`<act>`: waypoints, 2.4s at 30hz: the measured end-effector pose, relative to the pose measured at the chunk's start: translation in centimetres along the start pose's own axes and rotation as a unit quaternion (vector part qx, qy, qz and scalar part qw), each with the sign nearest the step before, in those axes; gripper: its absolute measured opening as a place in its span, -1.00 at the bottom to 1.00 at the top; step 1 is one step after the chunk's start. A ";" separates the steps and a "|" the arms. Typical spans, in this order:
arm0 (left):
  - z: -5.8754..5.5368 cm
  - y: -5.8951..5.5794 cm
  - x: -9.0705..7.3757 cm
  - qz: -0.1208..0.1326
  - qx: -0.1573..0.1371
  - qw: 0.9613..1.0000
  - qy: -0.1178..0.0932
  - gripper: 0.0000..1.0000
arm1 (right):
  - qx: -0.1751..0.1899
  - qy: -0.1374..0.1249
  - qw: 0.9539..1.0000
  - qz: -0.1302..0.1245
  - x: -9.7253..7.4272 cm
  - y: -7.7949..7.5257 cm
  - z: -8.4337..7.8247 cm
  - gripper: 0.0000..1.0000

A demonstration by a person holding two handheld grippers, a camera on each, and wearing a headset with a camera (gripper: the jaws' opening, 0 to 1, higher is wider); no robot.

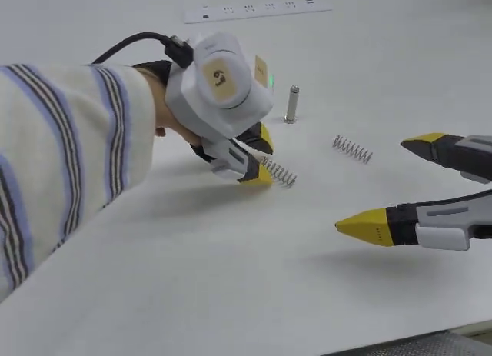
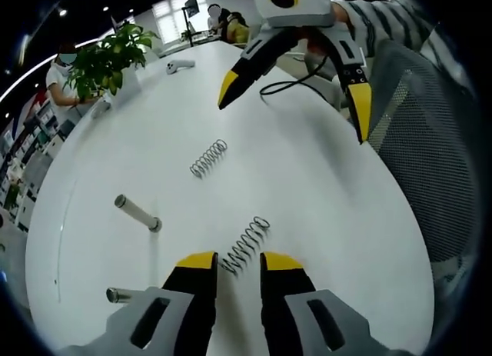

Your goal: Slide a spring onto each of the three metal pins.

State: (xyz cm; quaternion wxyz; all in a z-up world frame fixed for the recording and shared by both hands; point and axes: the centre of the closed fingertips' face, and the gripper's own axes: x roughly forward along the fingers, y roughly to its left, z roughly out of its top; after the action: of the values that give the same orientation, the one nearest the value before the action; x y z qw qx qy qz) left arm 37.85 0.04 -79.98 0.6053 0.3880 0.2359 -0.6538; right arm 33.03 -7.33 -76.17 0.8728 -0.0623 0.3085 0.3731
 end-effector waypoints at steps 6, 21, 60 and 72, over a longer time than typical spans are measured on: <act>-0.5 0.1 -0.1 -0.001 -0.003 1.000 0.007 -0.88 | 0.002 -0.001 1.000 -0.001 -0.2 -0.1 0.0 0.90; -0.9 -0.7 -0.1 -0.003 -0.109 0.994 -0.017 -0.95 | -0.006 0.002 1.000 -0.001 -0.1 0.3 0.0 0.84; 0.4 -2.2 -1.9 0.002 -0.150 0.985 -0.086 -0.96 | -0.033 -0.029 0.998 0.032 -0.5 0.2 1.5 0.53; 1.4 -4.6 -4.5 -0.019 -0.127 0.987 -0.098 -0.96 | -0.047 -0.051 0.992 0.107 0.0 2.8 2.3 0.19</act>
State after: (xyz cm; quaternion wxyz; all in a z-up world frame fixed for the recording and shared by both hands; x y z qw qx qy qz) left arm 32.90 2.41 -76.28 0.6570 0.2378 0.2642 -0.6648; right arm 32.29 -4.53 -73.99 0.8386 -0.0509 0.2506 0.4810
